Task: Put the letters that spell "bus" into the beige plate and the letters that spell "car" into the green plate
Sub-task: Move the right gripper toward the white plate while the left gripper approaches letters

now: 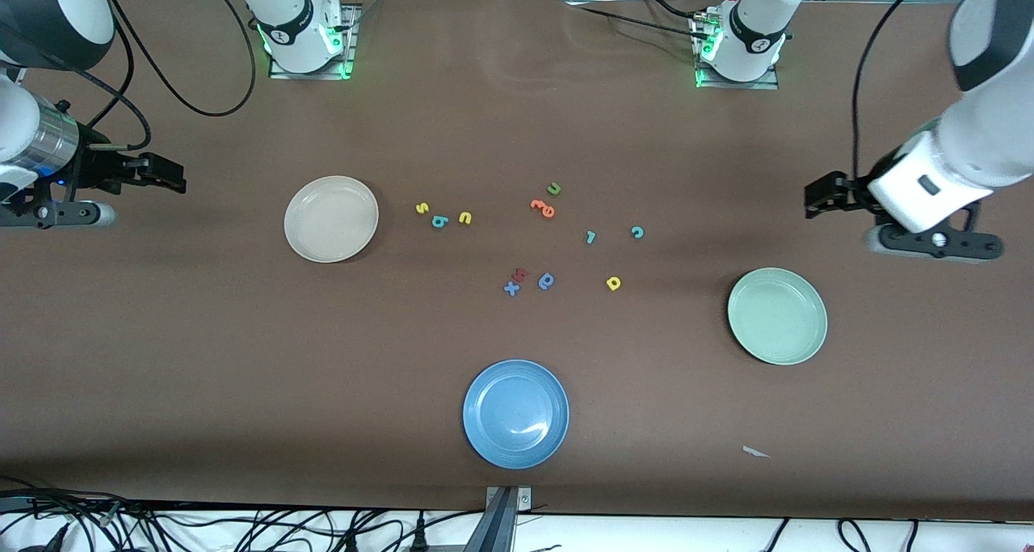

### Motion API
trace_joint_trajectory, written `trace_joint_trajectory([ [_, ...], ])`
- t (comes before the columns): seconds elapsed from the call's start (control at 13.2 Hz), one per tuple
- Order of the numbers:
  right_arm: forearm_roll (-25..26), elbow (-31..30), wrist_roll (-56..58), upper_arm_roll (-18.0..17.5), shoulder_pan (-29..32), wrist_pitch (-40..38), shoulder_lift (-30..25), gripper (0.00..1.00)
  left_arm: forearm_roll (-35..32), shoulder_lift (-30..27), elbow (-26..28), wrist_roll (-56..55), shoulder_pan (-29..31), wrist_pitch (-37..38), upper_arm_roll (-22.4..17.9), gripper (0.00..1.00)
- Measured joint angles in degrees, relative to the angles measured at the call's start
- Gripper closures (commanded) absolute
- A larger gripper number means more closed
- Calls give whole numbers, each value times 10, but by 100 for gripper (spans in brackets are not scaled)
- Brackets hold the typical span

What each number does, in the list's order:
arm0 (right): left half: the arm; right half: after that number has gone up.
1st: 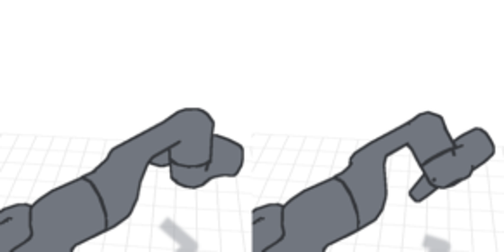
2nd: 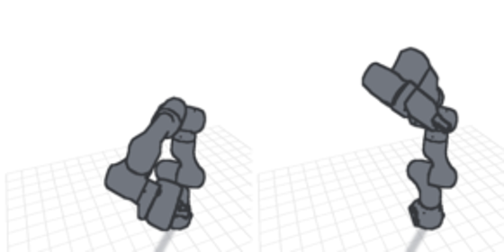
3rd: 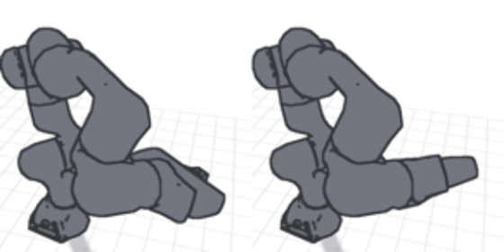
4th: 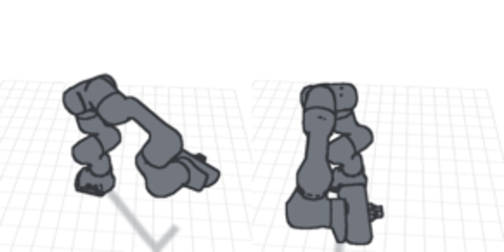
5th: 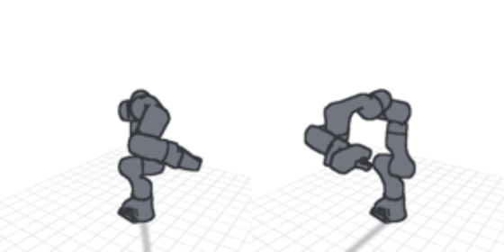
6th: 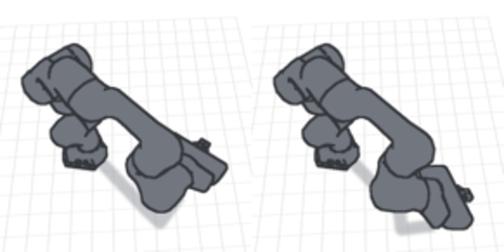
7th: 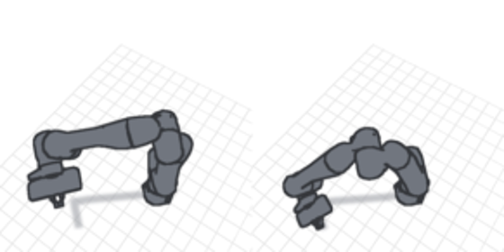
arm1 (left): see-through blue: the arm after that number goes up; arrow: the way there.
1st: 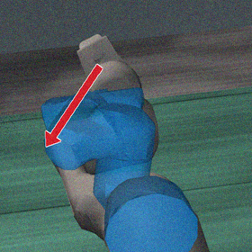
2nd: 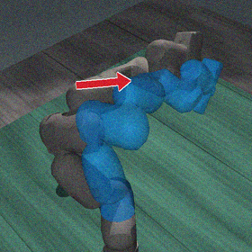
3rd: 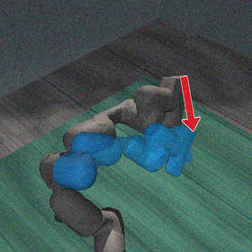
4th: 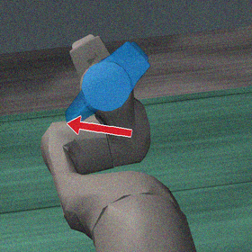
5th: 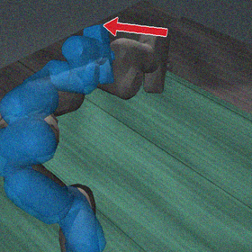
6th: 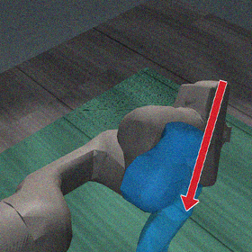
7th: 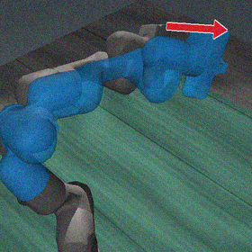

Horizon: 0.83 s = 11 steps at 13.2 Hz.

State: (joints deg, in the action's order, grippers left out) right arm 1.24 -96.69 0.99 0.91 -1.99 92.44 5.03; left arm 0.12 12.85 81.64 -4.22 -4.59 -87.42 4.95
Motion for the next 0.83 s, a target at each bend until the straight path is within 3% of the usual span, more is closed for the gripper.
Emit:
trace_joint_trajectory([
  [0.23,-9,-36,0,-5,-7,40,6,0,16,12,9,-16,-4,-6,17,0],
  [0.6,-9,-280,-3,-25,-9,284,-40,0,27,22,60,-67,-26,-102,36,0],
  [0.83,-9,-373,-5,-24,-7,359,-41,0,27,50,86,-123,-77,-178,38,0],
])
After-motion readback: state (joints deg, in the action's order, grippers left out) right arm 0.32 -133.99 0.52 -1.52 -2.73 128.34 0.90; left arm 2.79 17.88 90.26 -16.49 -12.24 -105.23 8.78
